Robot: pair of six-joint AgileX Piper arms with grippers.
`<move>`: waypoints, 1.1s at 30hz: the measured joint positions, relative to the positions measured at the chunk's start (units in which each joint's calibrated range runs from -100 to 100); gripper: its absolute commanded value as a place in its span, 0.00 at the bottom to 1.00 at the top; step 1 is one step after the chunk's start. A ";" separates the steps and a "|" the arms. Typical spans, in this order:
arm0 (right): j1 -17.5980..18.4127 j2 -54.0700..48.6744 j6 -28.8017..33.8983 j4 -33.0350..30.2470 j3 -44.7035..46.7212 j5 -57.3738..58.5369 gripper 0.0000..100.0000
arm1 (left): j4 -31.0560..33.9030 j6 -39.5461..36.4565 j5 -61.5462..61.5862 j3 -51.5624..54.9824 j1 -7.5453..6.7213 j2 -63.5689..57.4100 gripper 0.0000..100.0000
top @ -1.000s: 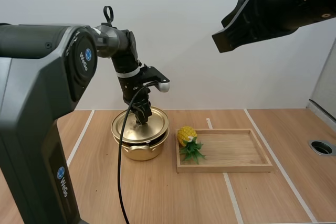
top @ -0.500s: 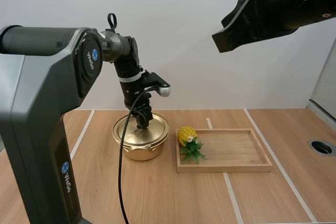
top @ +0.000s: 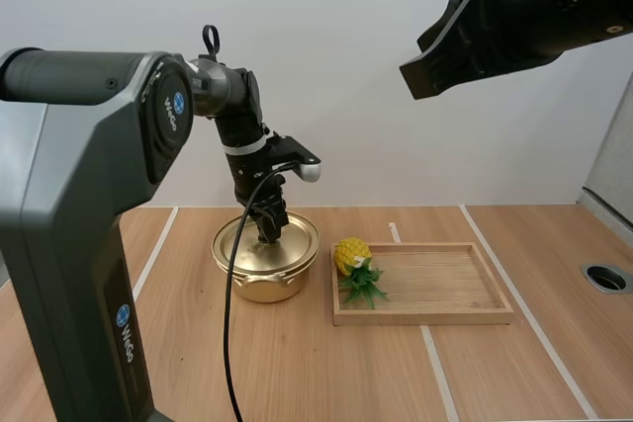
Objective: Open the pot, put the grape inside, and close it
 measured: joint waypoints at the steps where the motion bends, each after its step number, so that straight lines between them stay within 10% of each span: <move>1: 0.00 0.00 0.00 0.00 0.00 0.00 0.00 | -0.13 0.00 0.00 0.00 0.00 0.00 0.07; 5: 0.00 0.00 0.00 0.00 0.00 0.00 0.00 | -0.35 0.00 0.00 0.00 0.00 0.00 0.34; 10: 0.00 0.00 0.00 0.00 0.00 0.00 0.00 | -1.04 -0.99 0.00 0.00 0.00 0.46 1.00; 33: 0.00 0.00 0.00 0.21 0.00 0.00 0.00 | 4.92 -9.46 0.00 -13.47 0.00 -11.68 1.00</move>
